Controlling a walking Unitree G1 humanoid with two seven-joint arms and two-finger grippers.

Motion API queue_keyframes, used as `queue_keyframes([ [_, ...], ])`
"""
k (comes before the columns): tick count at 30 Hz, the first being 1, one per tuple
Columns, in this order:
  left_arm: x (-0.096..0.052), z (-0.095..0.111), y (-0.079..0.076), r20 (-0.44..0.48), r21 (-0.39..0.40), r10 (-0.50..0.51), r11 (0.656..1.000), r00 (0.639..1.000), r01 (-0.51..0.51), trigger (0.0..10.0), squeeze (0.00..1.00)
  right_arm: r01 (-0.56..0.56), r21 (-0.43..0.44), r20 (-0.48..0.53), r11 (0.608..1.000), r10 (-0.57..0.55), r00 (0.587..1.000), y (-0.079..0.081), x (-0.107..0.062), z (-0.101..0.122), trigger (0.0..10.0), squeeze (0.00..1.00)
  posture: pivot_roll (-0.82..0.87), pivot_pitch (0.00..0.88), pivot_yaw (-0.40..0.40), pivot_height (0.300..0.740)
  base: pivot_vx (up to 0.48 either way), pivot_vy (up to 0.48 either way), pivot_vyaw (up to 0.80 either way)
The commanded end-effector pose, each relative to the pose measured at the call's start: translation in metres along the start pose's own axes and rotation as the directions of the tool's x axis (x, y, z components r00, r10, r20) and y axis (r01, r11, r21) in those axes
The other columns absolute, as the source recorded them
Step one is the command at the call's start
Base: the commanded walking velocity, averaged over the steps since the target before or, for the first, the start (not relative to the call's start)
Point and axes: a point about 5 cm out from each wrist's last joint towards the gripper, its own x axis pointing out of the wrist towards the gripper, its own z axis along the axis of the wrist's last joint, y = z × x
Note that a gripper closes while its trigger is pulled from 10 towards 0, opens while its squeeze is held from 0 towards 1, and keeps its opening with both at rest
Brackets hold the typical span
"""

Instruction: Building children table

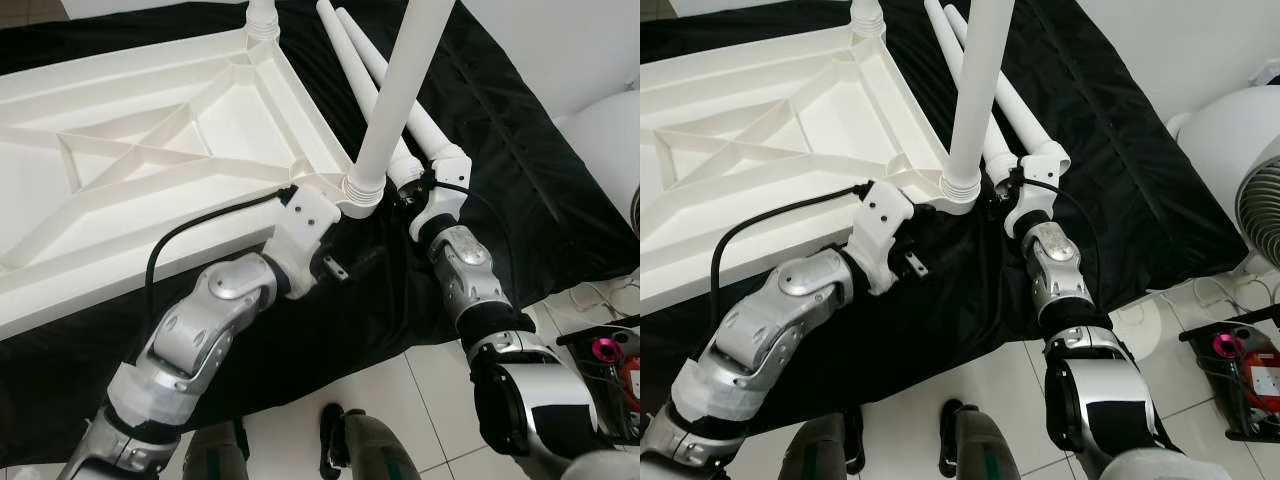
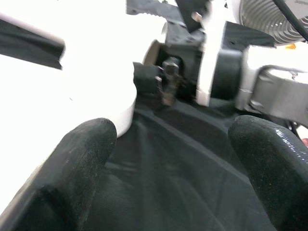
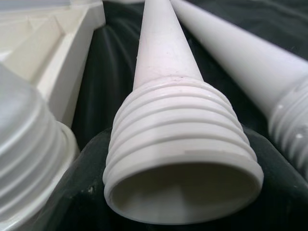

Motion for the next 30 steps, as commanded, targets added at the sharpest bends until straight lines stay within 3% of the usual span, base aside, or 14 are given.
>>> queue_keyframes([
  [1, -0.001, -0.002, 0.001, -0.008, 0.014, -0.018, 1.0, 1.0, 0.018, 10.0, 0.0, 0.014, -0.038, 0.065, 0.999, -0.011, 0.998, 0.002, -0.001, 0.007, 10.0, 0.0, 0.0, 0.136, -0.046, 0.74, 0.0, 0.0, 0.0],
  [8, -0.002, 0.004, 0.009, 0.024, -0.003, -0.018, 1.0, 1.0, 0.018, 10.0, 0.0, 0.029, -0.056, 0.161, 0.998, -0.02, 0.987, 0.003, 0.0, 0.023, 10.0, 0.0, 0.0, 0.104, -0.031, 0.74, 0.0, 0.0, 0.0],
  [10, -0.006, 0.014, 0.016, 0.075, -0.041, -0.023, 0.999, 0.997, 0.026, 10.0, 0.0, 0.036, -0.029, 0.28, 0.999, -0.027, 0.96, 0.006, 0.002, 0.044, 10.0, 0.0, -0.01, 0.09, -0.017, 0.74, 0.0, 0.0, 0.0],
  [13, -0.007, 0.018, 0.02, 0.096, -0.057, -0.023, 0.998, 0.995, 0.028, 10.0, 0.0, 0.038, -0.034, 0.327, 0.999, -0.025, 0.945, 0.008, 0.002, 0.052, 10.0, 0.0, -0.01, 0.088, -0.014, 0.74, 0.0, 0.0, 0.0],
  [17, -0.013, 0.036, 0.035, 0.176, -0.1, -0.014, 0.994, 0.984, 0.032, 10.0, 0.0, 0.047, -0.078, 0.522, 0.996, 0.001, 0.853, 0.02, 0.001, 0.09, 10.0, 0.0, -0.02, 0.081, 0.009, 0.74, 0.0, 0.0, 0.0],
  [18, -0.013, 0.036, 0.035, 0.176, -0.1, -0.014, 0.994, 0.984, 0.032, 10.0, 0.0, 0.047, -0.078, 0.522, 0.996, 0.001, 0.853, 0.02, 0.001, 0.09, 10.0, 0.0, -0.02, 0.081, 0.009, 0.74, 0.0, 0.0, 0.0],
  [19, -0.015, 0.039, 0.041, 0.191, -0.107, -0.002, 0.994, 0.982, 0.023, 10.0, 0.0, 0.067, -0.104, 0.586, 0.992, 0.007, 0.81, 0.026, 0.0, 0.105, 10.0, 0.0, -0.02, 0.082, 0.014, 0.74, 0.0, 0.0, 0.0],
  [22, -0.015, 0.04, 0.043, 0.194, -0.109, 0.001, 0.994, 0.981, 0.021, 10.0, 0.0, 0.076, -0.113, 0.609, 0.991, 0.009, 0.793, 0.027, -0.001, 0.11, 10.0, 0.0, -0.02, 0.082, 0.014, 0.74, 0.0, 0.0, 0.0],
  [25, -0.016, 0.041, 0.048, 0.192, -0.111, 0.005, 0.994, 0.981, 0.017, 10.0, 0.0, 0.119, -0.136, 0.695, 0.984, 0.009, 0.719, 0.035, -0.006, 0.131, 10.0, 0.0, -0.02, 0.084, 0.033, 0.74, 0.0, 0.0, 0.0],
  [29, -0.017, 0.042, 0.049, 0.194, -0.117, 0.004, 0.993, 0.981, 0.02, 10.0, 0.0, 0.13, -0.149, 0.738, 0.98, 0.023, 0.674, 0.04, -0.01, 0.143, 10.0, 0.0, -0.02, 0.085, 0.041, 0.74, 0.0, 0.0, 0.0],
  [30, -0.017, 0.043, 0.05, 0.196, -0.126, 0.003, 0.992, 0.981, 0.022, 10.0, 0.0, 0.135, -0.156, 0.764, 0.979, 0.033, 0.645, 0.044, -0.012, 0.151, 10.0, 0.0, -0.02, 0.086, 0.047, 0.74, 0.0, 0.0, 0.0],
])
